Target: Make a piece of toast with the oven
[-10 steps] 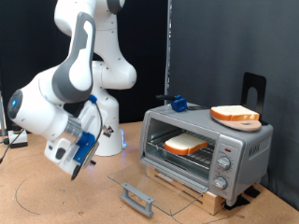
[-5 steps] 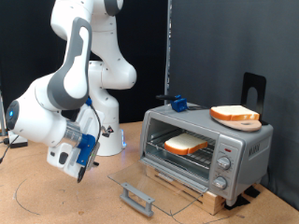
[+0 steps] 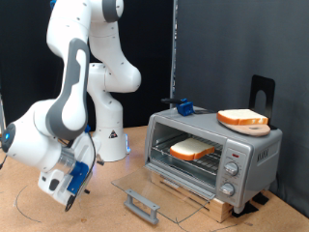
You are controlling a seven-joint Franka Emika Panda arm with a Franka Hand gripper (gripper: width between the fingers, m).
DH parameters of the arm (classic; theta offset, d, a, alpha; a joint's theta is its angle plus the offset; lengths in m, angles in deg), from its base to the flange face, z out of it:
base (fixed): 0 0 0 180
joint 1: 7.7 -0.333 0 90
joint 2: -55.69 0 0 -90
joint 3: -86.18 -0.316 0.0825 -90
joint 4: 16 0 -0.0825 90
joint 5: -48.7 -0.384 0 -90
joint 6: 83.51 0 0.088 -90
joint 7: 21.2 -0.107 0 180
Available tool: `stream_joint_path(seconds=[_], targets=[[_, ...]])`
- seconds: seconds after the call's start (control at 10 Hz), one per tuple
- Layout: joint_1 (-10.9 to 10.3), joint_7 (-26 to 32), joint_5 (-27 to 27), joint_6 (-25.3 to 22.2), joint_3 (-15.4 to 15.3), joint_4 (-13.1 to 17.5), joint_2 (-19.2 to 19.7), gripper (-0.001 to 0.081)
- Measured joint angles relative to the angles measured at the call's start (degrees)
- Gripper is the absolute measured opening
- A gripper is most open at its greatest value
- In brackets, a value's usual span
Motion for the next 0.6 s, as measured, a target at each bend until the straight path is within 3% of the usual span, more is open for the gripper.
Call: stream_joint_path(seconds=[0.3, 0.6], targets=[[-0.05, 0.43, 0.03, 1.4, -0.01, 0.69, 4.74, 0.0809], [-0.36, 1.5, -0.74, 1.16, -2.29, -1.14, 5.16, 0.0809]])
